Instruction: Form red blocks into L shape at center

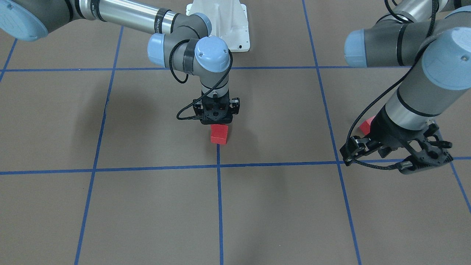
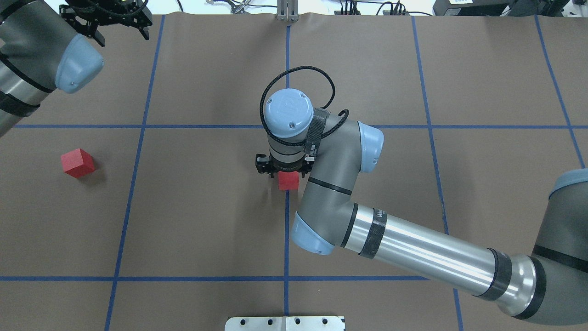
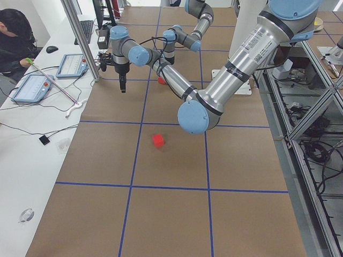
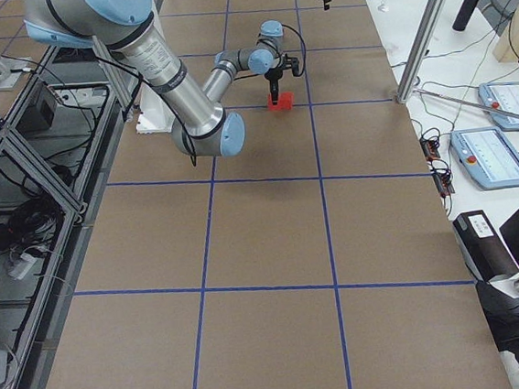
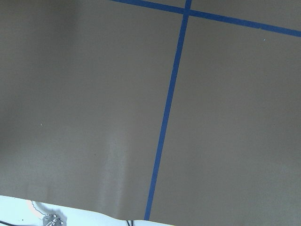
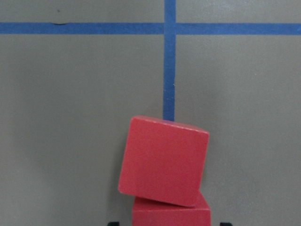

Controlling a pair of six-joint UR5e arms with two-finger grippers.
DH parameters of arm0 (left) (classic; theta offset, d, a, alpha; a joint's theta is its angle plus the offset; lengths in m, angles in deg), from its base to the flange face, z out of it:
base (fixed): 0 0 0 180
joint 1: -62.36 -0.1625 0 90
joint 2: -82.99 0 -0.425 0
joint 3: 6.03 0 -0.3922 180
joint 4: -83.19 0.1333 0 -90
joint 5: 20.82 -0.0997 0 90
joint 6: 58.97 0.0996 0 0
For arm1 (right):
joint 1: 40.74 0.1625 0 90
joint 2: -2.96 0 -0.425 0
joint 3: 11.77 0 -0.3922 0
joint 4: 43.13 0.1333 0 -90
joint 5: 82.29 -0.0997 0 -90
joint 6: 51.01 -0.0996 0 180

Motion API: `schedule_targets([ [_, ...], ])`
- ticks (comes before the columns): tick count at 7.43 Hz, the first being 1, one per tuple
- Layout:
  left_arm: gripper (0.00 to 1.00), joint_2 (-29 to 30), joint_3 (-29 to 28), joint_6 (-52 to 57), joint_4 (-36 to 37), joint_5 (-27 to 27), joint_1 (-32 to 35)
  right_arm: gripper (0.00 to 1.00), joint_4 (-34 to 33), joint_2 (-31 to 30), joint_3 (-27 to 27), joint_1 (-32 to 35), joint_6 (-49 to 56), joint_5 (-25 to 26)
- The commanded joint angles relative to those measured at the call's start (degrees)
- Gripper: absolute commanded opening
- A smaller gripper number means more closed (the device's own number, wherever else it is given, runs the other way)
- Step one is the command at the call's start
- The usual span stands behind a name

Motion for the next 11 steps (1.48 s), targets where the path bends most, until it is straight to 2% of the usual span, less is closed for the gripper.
schedule_targets([
  [1,1.0,0.0,0.0,0.0,0.0,0.0,0.0,0.83,0.0,0.1,0.0,0.01,-0.09,-0.05],
  [4,1.0,0.0,0.0,0.17,0.09,0.0,0.18,0.96,-0.7,0.36,0.87,1.85,0.09,-0.75],
  [5,1.0,0.0,0.09,1.13,0.09,0.0,0.18,0.98,-1.4,0.36,1.57,2.81,0.18,-1.71],
  [7,1.0,-0.7,0.61,3.84,0.26,0.0,0.35,0.98,-6.91,0.27,6.21,5.88,0.7,-4.34],
  [9,1.0,-7.07,4.72,5.62,-1.39,0.0,0.35,0.99,-10.97,0.1,10.18,10.18,1.14,-7.94],
  [11,1.0,-17.96,7.29,5.54,-13.3,0.0,0.35,0.99,-15.09,-1.39,13.43,15.36,6.2,-10.68],
])
